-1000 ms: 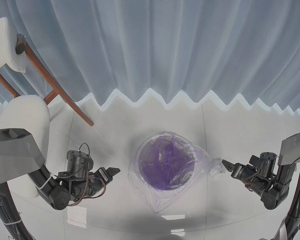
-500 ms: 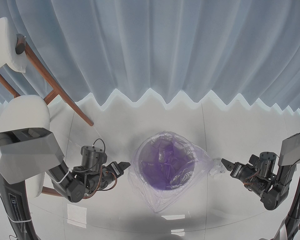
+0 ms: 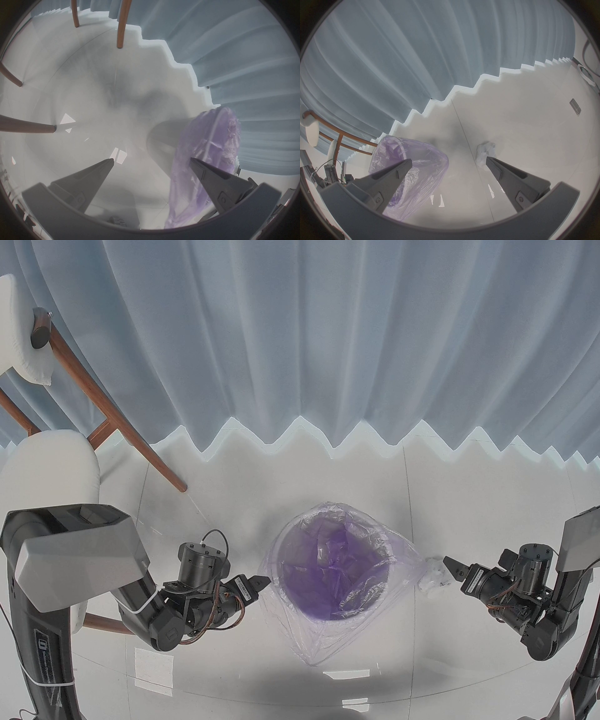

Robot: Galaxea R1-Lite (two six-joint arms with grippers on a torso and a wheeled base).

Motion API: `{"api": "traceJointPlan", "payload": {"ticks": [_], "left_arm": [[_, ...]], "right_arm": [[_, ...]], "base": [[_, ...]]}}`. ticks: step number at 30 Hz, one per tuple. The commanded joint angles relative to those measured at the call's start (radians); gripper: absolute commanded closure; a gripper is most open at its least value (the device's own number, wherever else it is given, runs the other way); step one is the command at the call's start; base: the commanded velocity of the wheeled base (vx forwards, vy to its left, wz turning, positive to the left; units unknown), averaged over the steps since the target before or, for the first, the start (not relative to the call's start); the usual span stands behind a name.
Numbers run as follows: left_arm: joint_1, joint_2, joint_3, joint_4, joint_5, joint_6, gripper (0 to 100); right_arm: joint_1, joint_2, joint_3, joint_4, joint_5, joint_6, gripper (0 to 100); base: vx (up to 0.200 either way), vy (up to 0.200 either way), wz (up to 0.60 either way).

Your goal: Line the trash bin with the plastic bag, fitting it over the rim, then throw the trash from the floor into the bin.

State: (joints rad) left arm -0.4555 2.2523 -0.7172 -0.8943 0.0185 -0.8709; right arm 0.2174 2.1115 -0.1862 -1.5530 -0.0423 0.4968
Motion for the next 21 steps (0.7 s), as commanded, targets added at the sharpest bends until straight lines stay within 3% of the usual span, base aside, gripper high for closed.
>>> {"api": "traceJointPlan", "payload": {"ticks": [1, 7, 8, 14, 21], "left_arm": [[0.017, 0.027, -0.008, -0.006, 0.009, 0.001, 0], [0.035, 0.026, -0.050, -0.006, 0.011, -0.002, 0], [0.035, 0.026, -0.050, -0.006, 0.011, -0.002, 100], [0.037, 0.053, -0.114, -0.005, 0.015, -0.002, 100], [0.055, 0.161, -0.212, 0.003, 0.101, 0.000, 100]], "right_arm": [[0.000, -0.001, 0.001, -0.018, -0.005, 0.002, 0], [0.003, 0.001, 0.016, -0.018, -0.005, 0.000, 0], [0.003, 0.001, 0.016, -0.018, -0.005, 0.000, 0], [0.010, -0.001, 0.017, -0.018, -0.005, 0.000, 0], [0.016, 0.001, 0.017, -0.018, -0.005, 0.000, 0]], "base": [[0.000, 0.000, 0.00], [0.000, 0.000, 0.00], [0.000, 0.000, 0.00], [0.000, 0.000, 0.00], [0.000, 0.000, 0.00]]}}
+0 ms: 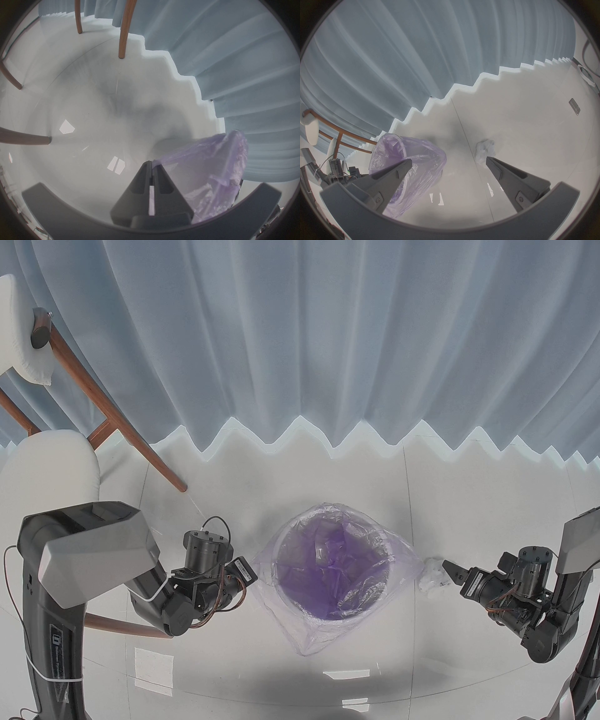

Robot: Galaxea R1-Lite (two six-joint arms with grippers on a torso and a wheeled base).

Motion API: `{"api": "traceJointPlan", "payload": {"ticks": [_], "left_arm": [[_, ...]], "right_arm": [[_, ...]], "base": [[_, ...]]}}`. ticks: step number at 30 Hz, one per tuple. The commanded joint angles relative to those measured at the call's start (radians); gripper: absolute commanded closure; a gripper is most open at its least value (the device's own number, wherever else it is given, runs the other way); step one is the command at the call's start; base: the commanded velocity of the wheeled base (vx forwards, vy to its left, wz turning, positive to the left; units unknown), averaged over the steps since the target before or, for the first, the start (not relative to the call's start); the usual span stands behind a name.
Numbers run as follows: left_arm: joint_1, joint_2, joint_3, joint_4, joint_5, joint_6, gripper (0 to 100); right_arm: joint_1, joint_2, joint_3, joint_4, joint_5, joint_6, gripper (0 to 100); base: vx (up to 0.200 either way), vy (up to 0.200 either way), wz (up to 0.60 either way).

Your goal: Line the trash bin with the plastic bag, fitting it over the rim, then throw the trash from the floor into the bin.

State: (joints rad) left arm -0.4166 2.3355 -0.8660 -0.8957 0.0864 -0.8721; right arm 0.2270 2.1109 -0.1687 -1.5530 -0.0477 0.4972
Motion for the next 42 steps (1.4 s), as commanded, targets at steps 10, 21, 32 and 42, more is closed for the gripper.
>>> {"api": "traceJointPlan", "payload": {"ticks": [10, 21, 32, 42], "left_arm": [[0.022, 0.154, -0.277, 0.199, 0.090, 0.013, 100], [-0.002, 0.206, -0.421, 0.359, 0.158, 0.035, 100], [-0.019, -0.093, -0.162, 0.356, 0.147, 0.035, 0], [-0.070, -0.633, 0.248, 0.357, 0.147, 0.035, 0]], "right_arm": [[0.008, 0.005, 0.011, -0.018, -0.015, 0.001, 0], [0.005, 0.011, 0.015, -0.018, -0.015, 0.001, 0], [0.006, 0.047, -0.020, -0.018, -0.009, 0.072, 0], [0.003, 0.221, -0.195, -0.012, 0.112, 0.080, 0]], "base": [[0.000, 0.000, 0.00], [0.000, 0.000, 0.00], [0.000, 0.000, 0.00], [0.000, 0.000, 0.00]]}}
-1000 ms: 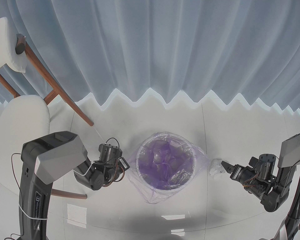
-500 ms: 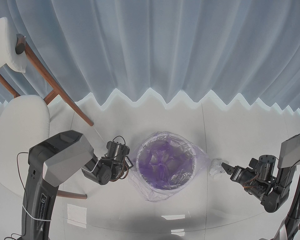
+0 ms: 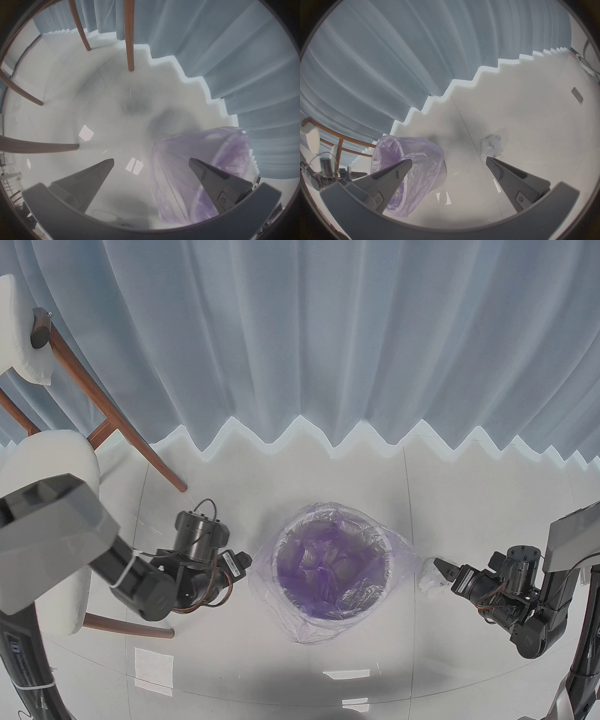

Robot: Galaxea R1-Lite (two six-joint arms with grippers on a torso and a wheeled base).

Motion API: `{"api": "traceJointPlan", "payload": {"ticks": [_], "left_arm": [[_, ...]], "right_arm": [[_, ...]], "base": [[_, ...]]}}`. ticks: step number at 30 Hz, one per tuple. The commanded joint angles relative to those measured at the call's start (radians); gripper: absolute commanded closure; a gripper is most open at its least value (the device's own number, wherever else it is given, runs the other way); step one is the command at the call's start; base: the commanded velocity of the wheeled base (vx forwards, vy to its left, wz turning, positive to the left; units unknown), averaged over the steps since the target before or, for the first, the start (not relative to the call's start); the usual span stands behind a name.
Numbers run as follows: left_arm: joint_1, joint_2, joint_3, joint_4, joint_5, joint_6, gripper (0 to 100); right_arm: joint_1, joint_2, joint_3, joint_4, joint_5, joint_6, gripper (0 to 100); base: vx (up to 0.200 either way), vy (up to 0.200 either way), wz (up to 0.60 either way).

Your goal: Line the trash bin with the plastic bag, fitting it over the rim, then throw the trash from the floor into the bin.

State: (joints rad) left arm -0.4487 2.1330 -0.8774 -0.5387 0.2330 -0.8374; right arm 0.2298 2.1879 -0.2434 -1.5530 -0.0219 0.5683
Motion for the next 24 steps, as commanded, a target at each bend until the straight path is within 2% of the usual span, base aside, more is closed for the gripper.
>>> {"api": "traceJointPlan", "payload": {"ticks": [1, 4, 7, 9, 10, 16, 21, 22, 24], "left_arm": [[-0.038, -0.485, 0.282, -0.001, -0.001, 0.000, 0], [-0.013, -0.619, 0.339, -0.033, 0.006, -0.012, 0], [0.084, -0.752, 0.443, -0.129, -0.003, -0.061, 0], [0.122, -0.828, 0.497, -0.164, -0.024, -0.061, 0], [0.130, -0.841, 0.508, -0.164, -0.032, -0.061, 0], [0.321, -0.872, 0.558, -0.176, -0.029, -0.055, 0], [0.344, -0.878, 0.551, -0.178, -0.023, -0.054, 0], [0.343, -0.878, 0.552, -0.178, -0.023, -0.052, 0], [0.357, -0.875, 0.548, -0.178, 0.000, -0.054, 0]], "right_arm": [[0.000, 0.159, -0.139, -0.007, 0.091, 0.002, 0], [-0.006, 0.204, -0.206, 0.022, 0.097, -0.011, 0], [-0.007, 0.231, -0.258, 0.040, 0.108, -0.013, 0], [-0.006, 0.243, -0.280, 0.070, 0.126, -0.019, 0], [-0.007, 0.245, -0.290, 0.080, 0.129, -0.024, 0], [-0.007, 0.279, -0.424, 0.174, 0.132, -0.038, 0], [-0.010, 0.306, -0.508, 0.248, 0.132, -0.038, 0], [-0.010, 0.308, -0.510, 0.248, 0.132, -0.038, 100], [-0.010, 0.328, -0.542, 0.264, 0.132, -0.041, 100]], "base": [[0.000, 0.000, 0.00], [0.000, 0.000, 0.00], [0.000, 0.000, 0.00], [0.000, 0.000, 0.00], [0.000, 0.000, 0.00], [0.000, 0.000, 0.00], [0.000, 0.000, 0.00], [0.000, 0.000, 0.00], [0.000, 0.000, 0.00]]}}
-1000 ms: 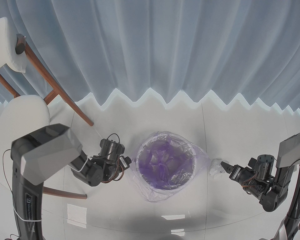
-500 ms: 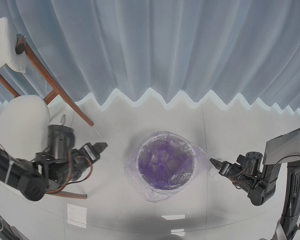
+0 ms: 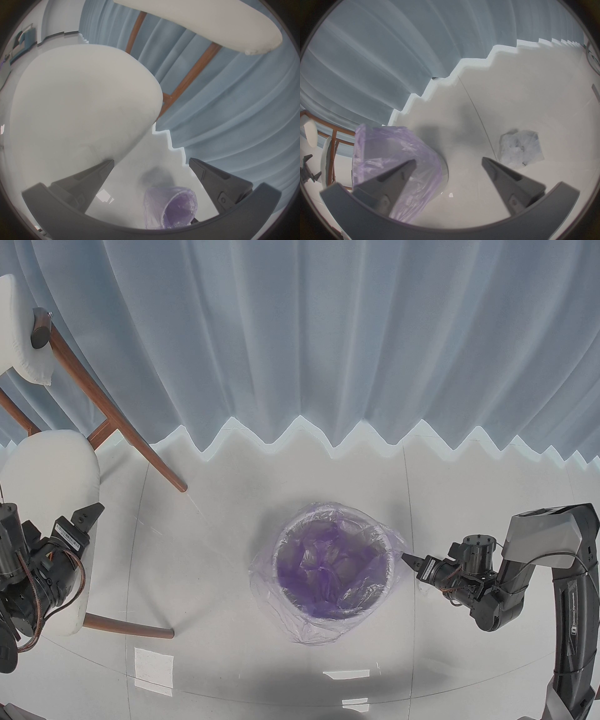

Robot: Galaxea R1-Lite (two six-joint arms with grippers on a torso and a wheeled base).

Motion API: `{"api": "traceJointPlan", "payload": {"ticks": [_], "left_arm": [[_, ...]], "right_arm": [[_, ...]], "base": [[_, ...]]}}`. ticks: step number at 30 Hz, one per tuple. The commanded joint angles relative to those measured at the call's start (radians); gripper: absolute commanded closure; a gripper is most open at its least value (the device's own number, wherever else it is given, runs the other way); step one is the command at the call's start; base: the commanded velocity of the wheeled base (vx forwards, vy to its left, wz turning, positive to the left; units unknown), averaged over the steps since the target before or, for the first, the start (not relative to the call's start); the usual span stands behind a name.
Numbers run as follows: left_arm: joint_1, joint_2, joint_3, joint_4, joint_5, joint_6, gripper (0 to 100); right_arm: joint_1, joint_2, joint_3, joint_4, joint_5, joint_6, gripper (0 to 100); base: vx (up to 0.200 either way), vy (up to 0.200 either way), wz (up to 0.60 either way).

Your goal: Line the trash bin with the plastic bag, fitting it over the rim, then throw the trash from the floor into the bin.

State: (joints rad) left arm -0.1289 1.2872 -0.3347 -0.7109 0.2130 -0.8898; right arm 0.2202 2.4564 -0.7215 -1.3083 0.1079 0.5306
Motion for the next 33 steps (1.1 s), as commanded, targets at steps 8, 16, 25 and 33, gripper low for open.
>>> {"api": "traceJointPlan", "payload": {"ticks": [8, 16, 25, 33], "left_arm": [[0.080, -0.029, 0.019, -0.004, 0.023, 0.002, 0], [0.080, -0.028, 0.040, -0.004, 0.022, 0.020, 0], [0.069, -0.029, 0.060, -0.006, 0.020, 0.092, 0], [0.038, -0.012, 0.059, -0.007, 0.019, 0.153, 0]], "right_arm": [[0.001, 0.096, -0.142, 0.069, 0.003, -0.049, 100], [0.002, 0.130, -0.280, 0.227, 0.003, -0.181, 100], [0.008, 0.153, -0.363, 0.316, 0.001, -0.287, 100], [0.005, 0.010, -0.269, 0.293, 0.004, -0.225, 0]], "base": [[0.000, 0.000, 0.00], [0.000, 0.000, 0.00], [0.000, 0.000, 0.00], [0.000, 0.000, 0.00]]}}
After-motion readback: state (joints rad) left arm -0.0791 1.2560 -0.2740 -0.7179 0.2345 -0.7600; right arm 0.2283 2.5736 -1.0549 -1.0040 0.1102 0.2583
